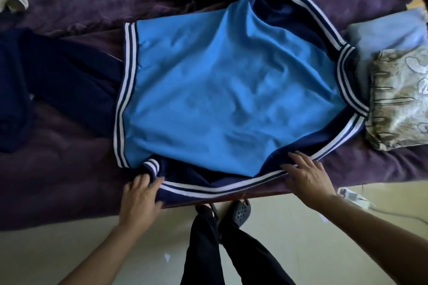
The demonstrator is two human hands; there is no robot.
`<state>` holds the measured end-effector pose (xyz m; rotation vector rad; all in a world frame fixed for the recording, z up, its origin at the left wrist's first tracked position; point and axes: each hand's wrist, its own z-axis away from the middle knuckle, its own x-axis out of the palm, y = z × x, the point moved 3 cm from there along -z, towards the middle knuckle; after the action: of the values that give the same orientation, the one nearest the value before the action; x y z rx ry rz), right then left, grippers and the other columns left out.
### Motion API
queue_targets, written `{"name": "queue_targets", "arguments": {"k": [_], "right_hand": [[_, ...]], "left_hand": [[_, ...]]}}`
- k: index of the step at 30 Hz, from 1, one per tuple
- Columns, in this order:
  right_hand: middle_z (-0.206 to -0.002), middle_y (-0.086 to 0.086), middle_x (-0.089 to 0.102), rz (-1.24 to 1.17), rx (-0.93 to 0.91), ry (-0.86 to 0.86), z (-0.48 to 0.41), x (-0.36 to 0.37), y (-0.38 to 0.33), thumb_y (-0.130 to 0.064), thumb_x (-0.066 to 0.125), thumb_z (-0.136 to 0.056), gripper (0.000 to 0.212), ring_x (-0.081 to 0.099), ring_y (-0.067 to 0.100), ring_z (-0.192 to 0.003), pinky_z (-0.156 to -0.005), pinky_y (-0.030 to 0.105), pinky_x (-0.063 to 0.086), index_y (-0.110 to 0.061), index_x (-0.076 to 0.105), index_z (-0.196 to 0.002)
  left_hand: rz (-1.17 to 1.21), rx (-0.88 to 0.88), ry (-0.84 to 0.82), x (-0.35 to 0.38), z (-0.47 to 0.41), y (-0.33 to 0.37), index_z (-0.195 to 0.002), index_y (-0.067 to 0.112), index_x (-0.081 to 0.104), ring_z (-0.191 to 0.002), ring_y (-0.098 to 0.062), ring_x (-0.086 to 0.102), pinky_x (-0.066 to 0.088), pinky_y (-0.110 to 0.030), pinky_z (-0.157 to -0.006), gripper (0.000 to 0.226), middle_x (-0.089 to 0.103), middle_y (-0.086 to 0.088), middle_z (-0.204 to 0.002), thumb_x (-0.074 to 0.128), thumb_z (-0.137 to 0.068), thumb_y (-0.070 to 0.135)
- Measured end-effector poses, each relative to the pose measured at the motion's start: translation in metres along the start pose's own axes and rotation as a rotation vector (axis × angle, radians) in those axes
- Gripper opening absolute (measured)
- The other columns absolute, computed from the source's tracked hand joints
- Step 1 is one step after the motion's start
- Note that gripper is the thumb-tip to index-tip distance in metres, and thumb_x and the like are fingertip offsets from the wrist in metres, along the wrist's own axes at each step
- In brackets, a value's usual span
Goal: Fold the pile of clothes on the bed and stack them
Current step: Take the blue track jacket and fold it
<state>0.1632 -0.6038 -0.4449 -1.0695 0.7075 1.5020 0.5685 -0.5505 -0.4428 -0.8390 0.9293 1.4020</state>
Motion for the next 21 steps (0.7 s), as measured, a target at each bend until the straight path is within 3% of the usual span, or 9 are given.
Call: {"name": "queue_targets", "arguments": {"k": [3,6,8,11,13,15,19,21], "right_hand": [[-0.104,0.002,0.07,-0.097,-0.026,0.141,-0.006,-0.002,-0.002,-0.024,0.065,-0.087,0.012,0.063,0.027,-0.107,-0.086,0.042,0.043,-0.017,0.071,-0.095],[-0.071,0.002,0.068,-0.136,-0.026,0.201,0.014,-0.012,-0.002,-0.024,0.058,-0.087,0.012,0.065,0.03,-0.072,-0.075,0.039,0.047,-0.014,0.064,-0.082],[-0.06,0.002,0.065,-0.139,0.003,0.199,0.033,-0.022,-0.001,-0.017,0.07,-0.084,0.01,0.063,0.032,-0.061,-0.058,0.036,0.048,-0.014,0.062,-0.08],[-0.05,0.002,0.06,-0.12,0.019,0.141,0.05,-0.041,0.0,-0.015,0.079,-0.076,0.018,0.059,0.032,-0.046,-0.04,0.029,0.037,-0.016,0.061,-0.079],[-0.047,0.004,0.057,-0.116,0.018,0.153,0.052,-0.057,0.003,-0.016,0.077,-0.078,0.018,0.057,0.034,-0.045,-0.039,0.03,0.036,-0.016,0.059,-0.078],[-0.051,0.006,0.059,-0.143,0.012,0.183,0.045,-0.08,0.006,-0.023,0.07,-0.084,0.013,0.059,0.036,-0.049,-0.041,0.034,0.041,-0.019,0.058,-0.083],[-0.063,0.013,0.065,-0.146,-0.068,0.272,-0.001,-0.122,0.006,-0.027,0.063,-0.088,0.009,0.064,0.037,-0.056,-0.047,0.036,0.046,-0.023,0.057,-0.092],[-0.076,0.018,0.068,-0.111,-0.053,0.263,-0.04,-0.131,0.003,-0.036,0.058,-0.091,0.018,0.066,0.04,-0.069,-0.056,0.039,0.046,-0.018,0.061,-0.095]], "left_hand": [[0.174,-0.071,-0.027,0.003,-0.007,-0.008,-0.082,0.017,0.075,-0.079,-0.033,0.065,0.046,-0.037,-0.071,0.029,0.069,-0.006,-0.078,0.081,-0.057,0.004],[0.264,-0.08,-0.165,-0.008,0.01,-0.015,-0.079,0.025,0.072,-0.081,-0.023,0.066,0.044,-0.03,-0.065,0.013,0.07,0.002,-0.078,0.072,-0.07,0.016],[0.302,-0.062,-0.244,-0.018,0.028,-0.02,-0.082,0.028,0.07,-0.082,-0.018,0.066,0.043,-0.028,-0.064,0.012,0.07,0.004,-0.08,0.071,-0.07,0.024],[0.397,-0.087,-0.403,-0.042,0.045,-0.025,-0.088,0.034,0.068,-0.076,-0.005,0.06,0.04,-0.014,-0.058,0.026,0.063,0.011,-0.084,0.078,-0.064,0.032],[0.516,-0.134,-0.495,-0.063,0.044,-0.035,-0.088,0.035,0.067,-0.077,0.002,0.056,0.039,-0.009,-0.06,0.032,0.057,0.018,-0.089,0.085,-0.061,0.034],[0.687,-0.187,-0.521,-0.09,0.033,-0.05,-0.088,0.031,0.069,-0.089,0.002,0.056,0.041,-0.012,-0.071,0.035,0.059,0.02,-0.097,0.09,-0.06,0.028],[1.045,-0.307,-0.277,-0.134,-0.017,-0.078,-0.089,0.013,0.071,-0.08,-0.011,0.061,0.048,-0.014,-0.07,0.048,0.07,-0.004,-0.087,0.089,-0.045,0.021],[1.106,-0.4,-0.131,-0.138,-0.054,-0.088,-0.096,0.01,0.068,-0.083,-0.017,0.061,0.05,-0.025,-0.077,0.049,0.069,-0.009,-0.09,0.087,-0.052,0.019]]}}
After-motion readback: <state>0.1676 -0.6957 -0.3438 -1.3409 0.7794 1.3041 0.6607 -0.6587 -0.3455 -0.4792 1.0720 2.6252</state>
